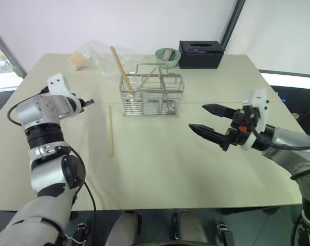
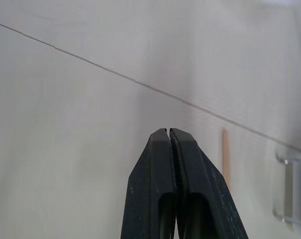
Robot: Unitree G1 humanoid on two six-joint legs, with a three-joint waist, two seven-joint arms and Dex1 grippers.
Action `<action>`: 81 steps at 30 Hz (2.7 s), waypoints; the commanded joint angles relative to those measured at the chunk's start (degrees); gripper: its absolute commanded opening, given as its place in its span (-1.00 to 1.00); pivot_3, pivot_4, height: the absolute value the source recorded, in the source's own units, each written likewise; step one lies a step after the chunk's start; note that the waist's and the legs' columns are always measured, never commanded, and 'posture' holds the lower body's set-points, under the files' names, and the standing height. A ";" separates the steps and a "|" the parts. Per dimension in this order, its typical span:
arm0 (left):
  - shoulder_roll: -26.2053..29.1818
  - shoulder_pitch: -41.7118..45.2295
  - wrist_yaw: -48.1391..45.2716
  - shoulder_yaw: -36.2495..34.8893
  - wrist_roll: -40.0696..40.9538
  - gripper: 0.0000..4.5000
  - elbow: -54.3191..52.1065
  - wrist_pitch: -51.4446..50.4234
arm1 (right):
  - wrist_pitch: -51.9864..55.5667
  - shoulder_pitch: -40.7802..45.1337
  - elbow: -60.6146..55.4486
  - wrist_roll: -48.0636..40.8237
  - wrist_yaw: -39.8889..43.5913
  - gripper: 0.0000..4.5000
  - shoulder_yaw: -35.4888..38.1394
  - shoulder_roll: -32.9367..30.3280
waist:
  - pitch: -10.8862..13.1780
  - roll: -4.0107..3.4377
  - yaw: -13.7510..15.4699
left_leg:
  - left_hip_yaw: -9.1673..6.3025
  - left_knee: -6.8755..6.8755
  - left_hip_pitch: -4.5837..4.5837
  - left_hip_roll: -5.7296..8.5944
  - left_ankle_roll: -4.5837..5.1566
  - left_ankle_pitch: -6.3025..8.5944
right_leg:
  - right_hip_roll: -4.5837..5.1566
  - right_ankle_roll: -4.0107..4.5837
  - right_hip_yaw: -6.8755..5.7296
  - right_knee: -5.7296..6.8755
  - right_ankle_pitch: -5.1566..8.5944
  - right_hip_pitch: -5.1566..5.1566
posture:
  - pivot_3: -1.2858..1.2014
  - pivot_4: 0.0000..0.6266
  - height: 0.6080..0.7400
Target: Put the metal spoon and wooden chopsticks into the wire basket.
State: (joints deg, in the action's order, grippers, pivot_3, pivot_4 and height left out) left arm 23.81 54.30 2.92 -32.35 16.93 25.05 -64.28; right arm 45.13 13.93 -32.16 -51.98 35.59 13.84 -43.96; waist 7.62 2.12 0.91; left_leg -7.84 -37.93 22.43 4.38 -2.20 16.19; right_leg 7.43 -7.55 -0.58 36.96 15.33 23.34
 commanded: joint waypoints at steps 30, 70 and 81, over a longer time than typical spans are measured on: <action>-5.83 4.92 -4.14 16.73 -3.28 0.77 9.54 -9.97 | -0.75 -4.71 -5.24 -0.94 -4.89 1.00 2.46 2.33 | -0.01 0.04 -0.02 | -0.01 -0.03 -0.07 0.02 0.01 0.00 | -0.03 -0.01 -0.02 0.04 0.00 -0.08 | 0.03 -0.52 -0.38; -7.27 16.45 -16.72 4.43 17.35 -0.97 -4.01 35.02 | 1.32 -4.46 -6.72 -4.25 -7.34 1.00 2.77 0.39 | 0.01 0.09 1.39 | 0.01 -0.09 0.05 0.12 0.05 0.00 | 0.13 -0.11 -0.09 -0.21 -0.05 -0.16 | 0.03 -0.52 -0.38; -10.72 7.74 -26.00 17.86 10.60 -0.97 -6.30 43.49 | 1.15 -6.21 -8.38 -5.87 -11.39 1.00 4.94 1.47 | 0.00 -0.03 1.34 | 0.03 -0.06 0.04 0.05 0.08 0.01 | 0.02 -0.09 -0.04 -0.21 -0.06 -0.13 | 0.03 -0.52 -0.38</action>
State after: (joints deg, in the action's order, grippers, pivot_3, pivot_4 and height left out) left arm 12.86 60.94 -22.31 -14.99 28.15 19.75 -23.30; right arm 47.02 7.47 -38.32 -56.62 24.82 16.79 -42.61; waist 7.62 2.09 2.25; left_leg -7.82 -38.01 22.48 4.43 -2.11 16.19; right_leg 7.45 -7.64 -0.62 36.74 15.27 23.21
